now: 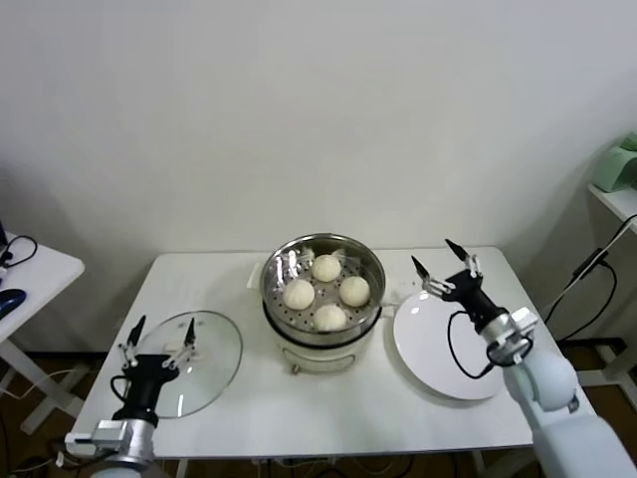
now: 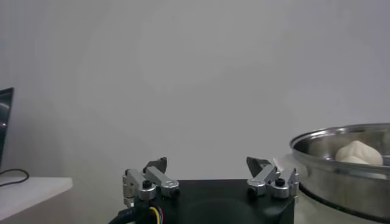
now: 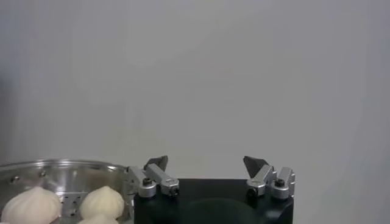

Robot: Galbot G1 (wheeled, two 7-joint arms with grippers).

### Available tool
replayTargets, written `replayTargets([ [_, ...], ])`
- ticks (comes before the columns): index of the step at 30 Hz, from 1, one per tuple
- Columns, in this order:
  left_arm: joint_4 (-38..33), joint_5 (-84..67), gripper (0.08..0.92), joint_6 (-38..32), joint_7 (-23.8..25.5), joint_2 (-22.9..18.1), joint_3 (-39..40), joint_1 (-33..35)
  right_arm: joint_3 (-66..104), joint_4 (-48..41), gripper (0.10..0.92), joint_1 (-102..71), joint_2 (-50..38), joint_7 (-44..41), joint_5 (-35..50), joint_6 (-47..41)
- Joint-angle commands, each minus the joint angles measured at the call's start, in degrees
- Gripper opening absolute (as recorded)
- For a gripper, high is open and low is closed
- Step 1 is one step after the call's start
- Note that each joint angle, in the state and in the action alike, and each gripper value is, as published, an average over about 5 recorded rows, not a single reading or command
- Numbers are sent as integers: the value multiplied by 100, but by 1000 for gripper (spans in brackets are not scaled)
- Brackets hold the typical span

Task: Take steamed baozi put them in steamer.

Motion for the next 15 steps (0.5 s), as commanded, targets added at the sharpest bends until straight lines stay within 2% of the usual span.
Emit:
replayTargets([
  [1, 51, -161, 823, 24, 418, -23, -170, 34, 1052, 519, 823, -1962, 1731, 225, -457, 467],
  [15, 108, -230, 823, 167, 494, -66, -209, -76, 1212, 603, 823, -2202, 1895, 61, -409, 598],
])
